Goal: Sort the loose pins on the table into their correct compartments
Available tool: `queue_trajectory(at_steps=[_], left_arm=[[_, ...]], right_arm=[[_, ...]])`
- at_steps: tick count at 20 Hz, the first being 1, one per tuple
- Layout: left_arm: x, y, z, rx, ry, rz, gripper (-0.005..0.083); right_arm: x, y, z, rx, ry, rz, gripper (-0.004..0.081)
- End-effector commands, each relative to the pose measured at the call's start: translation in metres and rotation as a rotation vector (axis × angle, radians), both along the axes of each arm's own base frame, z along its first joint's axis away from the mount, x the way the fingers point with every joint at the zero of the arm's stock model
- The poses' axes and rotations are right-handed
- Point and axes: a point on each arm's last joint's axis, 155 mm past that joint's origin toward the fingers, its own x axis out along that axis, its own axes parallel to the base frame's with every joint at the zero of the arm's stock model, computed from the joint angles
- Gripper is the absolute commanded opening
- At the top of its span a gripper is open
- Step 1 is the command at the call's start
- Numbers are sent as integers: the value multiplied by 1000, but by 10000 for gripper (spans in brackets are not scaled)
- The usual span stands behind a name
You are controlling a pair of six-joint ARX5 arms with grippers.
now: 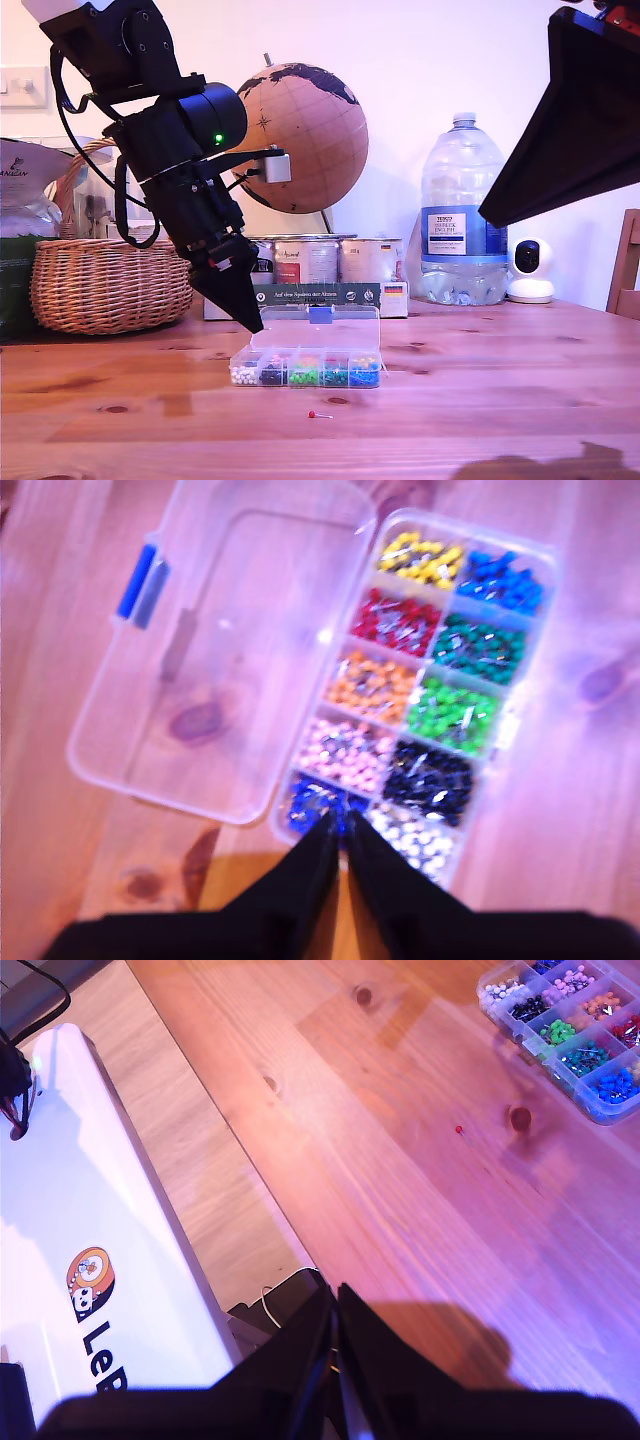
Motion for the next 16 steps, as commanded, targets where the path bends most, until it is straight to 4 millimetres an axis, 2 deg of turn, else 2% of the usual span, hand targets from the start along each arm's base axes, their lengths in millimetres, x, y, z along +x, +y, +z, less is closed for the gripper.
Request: queue_trajectory(at_steps=[1, 12, 14, 16], left_arm=[[-1, 0, -13, 15, 20, 1, -23], [2, 4, -13, 34, 5, 13, -6], [2, 4, -13, 34, 4, 13, 48], [2, 4, -13, 34, 5, 13, 64]], right_arm=[[-3, 1, -5, -2, 11, 11, -13], [-2, 1, -4, 1, 6, 11, -13], [-2, 1, -4, 1, 6, 11, -13], [-2, 1, -4, 1, 6, 11, -13]])
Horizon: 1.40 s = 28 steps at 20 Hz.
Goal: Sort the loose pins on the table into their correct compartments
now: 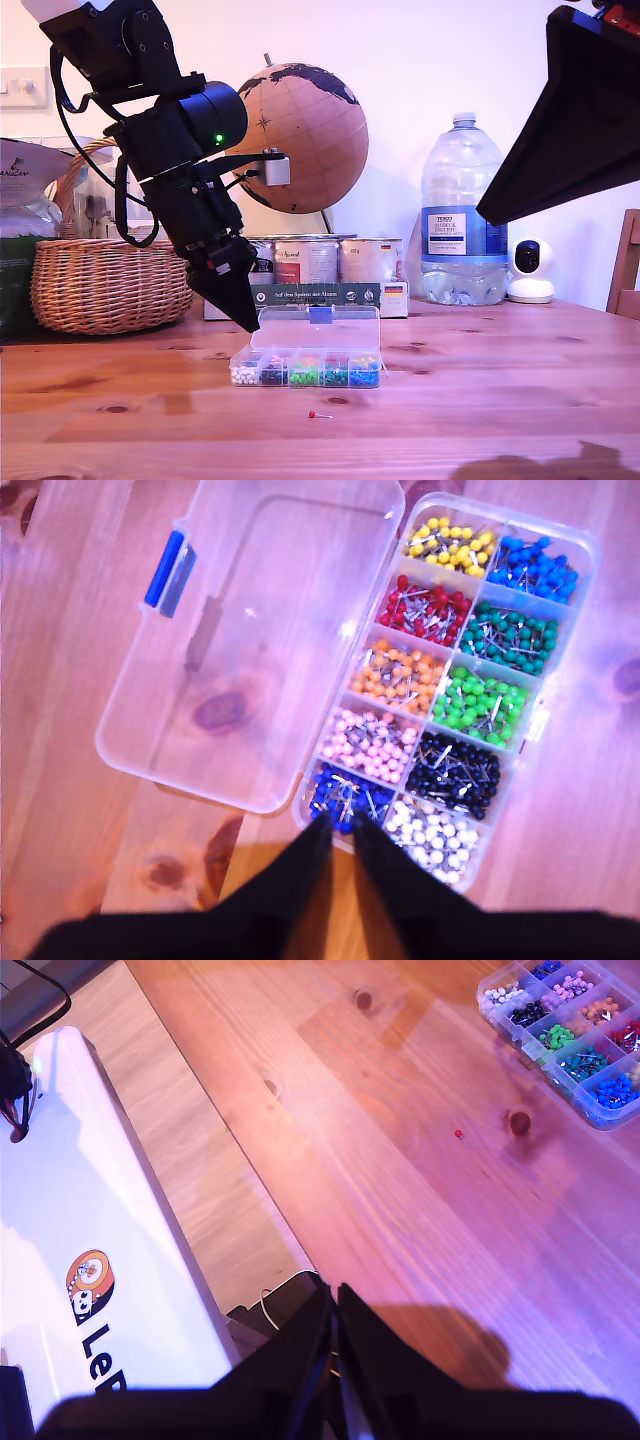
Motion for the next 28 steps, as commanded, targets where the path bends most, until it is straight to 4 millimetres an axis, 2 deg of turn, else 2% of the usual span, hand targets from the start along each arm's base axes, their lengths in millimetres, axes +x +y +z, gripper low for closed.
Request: queue_trajectory(at_steps=[1, 6, 9, 13, 16, 18, 21, 24, 28], left_arm=[[-3, 0, -13, 12, 25, -2, 64], [-3, 0, -13, 12, 27, -1, 55], [-10, 4, -12, 24, 52, 4, -24], [-22, 10, 0, 7, 117, 104, -24], [-35, 12, 16, -38, 186, 185, -24], [-45, 7, 32, -90, 217, 197, -24], [-53, -1, 64, -188, 234, 231, -24], [-60, -4, 93, -259, 211, 236, -24], [-79, 4, 107, -307, 181, 236, -24]], right_arm=[[-3, 1, -5, -2, 11, 11, -13], [-3, 1, -5, -1, 10, 11, -13], [1, 4, -1, 15, -14, 10, -13], [19, 16, 21, 98, -103, -8, -13], [35, 23, 41, 152, -203, -23, -13], [52, 16, 43, 124, -261, -94, -13], [63, 11, 45, 101, -306, -132, -13], [65, 12, 44, 115, -276, -160, -13], [75, 19, 37, 84, -181, -187, -13]])
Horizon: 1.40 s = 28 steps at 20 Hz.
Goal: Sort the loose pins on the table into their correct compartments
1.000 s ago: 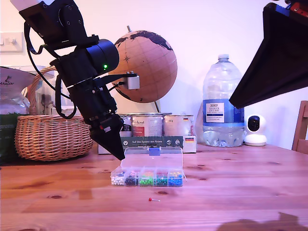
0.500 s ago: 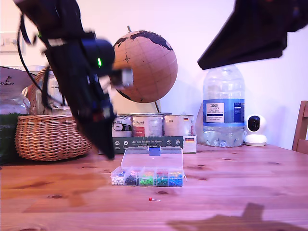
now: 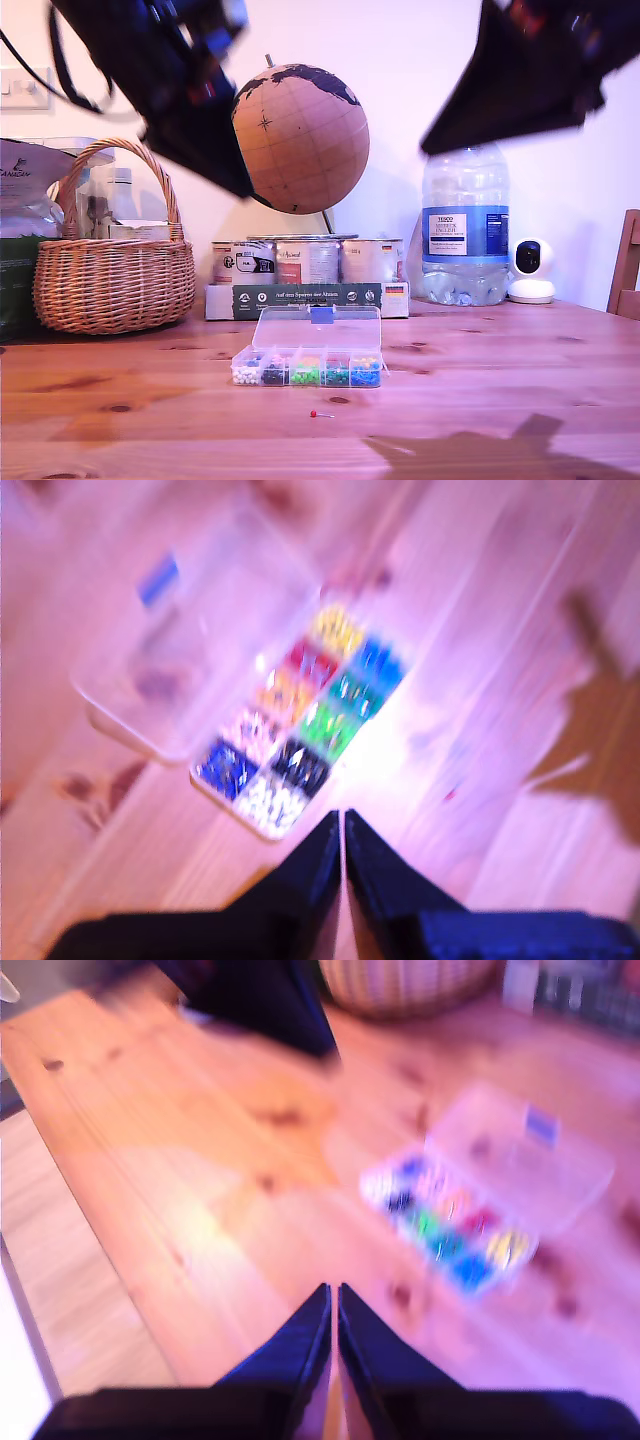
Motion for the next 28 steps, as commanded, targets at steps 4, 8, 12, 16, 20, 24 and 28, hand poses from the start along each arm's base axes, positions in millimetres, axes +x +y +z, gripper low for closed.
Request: queue_trajectory(at_steps=[4, 8, 12, 16, 20, 24, 28], left_arm=[[-34, 15, -8, -46, -17, 14, -24], [-59, 30, -17, -117, -58, 63, -24], [-88, 47, -39, -158, -57, 107, -24], [-95, 51, -32, -255, -129, 142, -24], [-98, 52, -30, -292, -184, 137, -24], [-102, 51, -33, -294, -175, 125, -24], [-102, 51, -33, -293, -171, 124, -24]], right_arm=[[10, 9, -1, -98, 134, 14, -13], [-2, 26, 1, -38, 229, 79, -13], [3, 24, 1, -49, 203, 68, -13], [10, 25, 2, -147, -1, 218, -13], [7, 19, -27, -269, 104, 255, -12], [8, 24, -42, -396, 181, 274, -13], [24, 27, -55, -357, 311, 139, -12]])
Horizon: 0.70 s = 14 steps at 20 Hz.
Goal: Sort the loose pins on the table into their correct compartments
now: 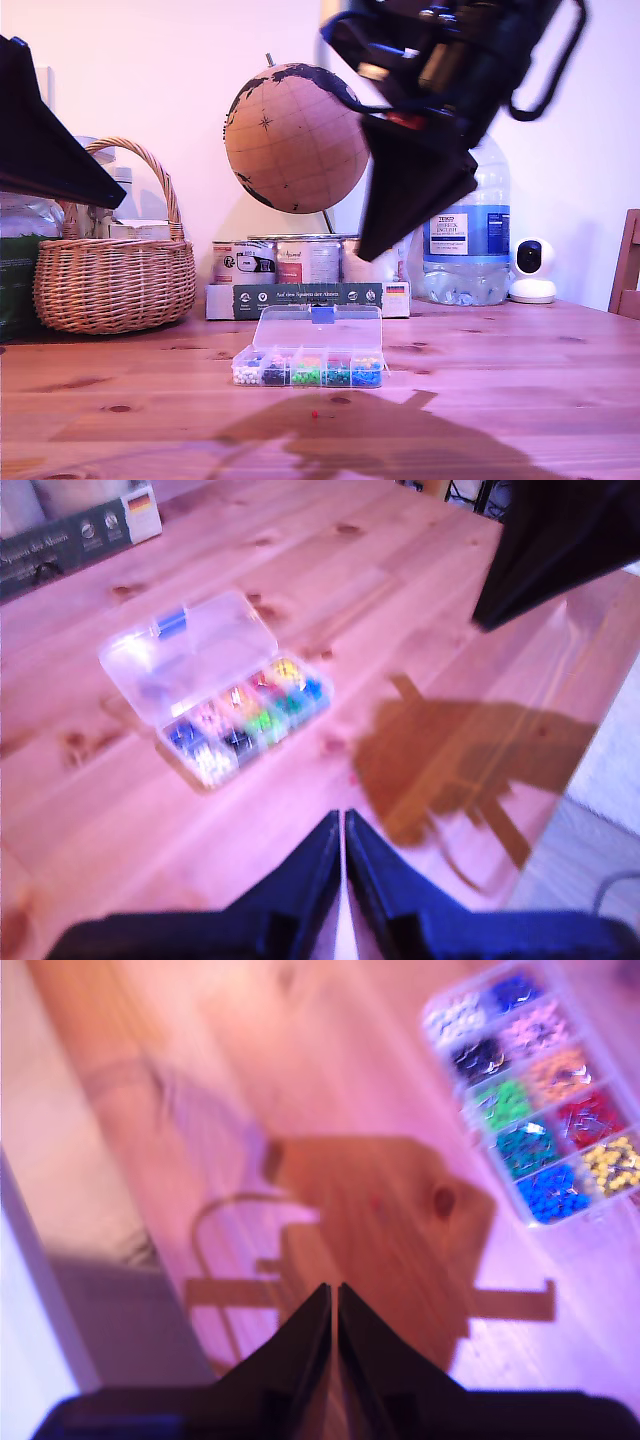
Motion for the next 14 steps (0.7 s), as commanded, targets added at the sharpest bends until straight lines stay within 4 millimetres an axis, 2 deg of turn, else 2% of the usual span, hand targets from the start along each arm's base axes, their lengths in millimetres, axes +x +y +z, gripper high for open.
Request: queue_trajectory(at_steps=[1, 5, 8, 11, 14], left_arm=[[-4, 0, -9, 8, 19, -8, -24], [-4, 0, -9, 8, 21, -8, -24], [-4, -1, -9, 7, 21, -8, -24], [-4, -1, -9, 5, 24, -6, -24], [-4, -1, -9, 4, 26, -5, -24]], right_arm=[[5, -6, -17, -23, 67, -65, -12], [2, -7, -37, -62, 115, -44, 53], [3, -10, -40, -81, 68, 56, 72], [9, -17, -40, -88, 47, 78, 78], [6, -15, -43, -98, 34, 122, 133]])
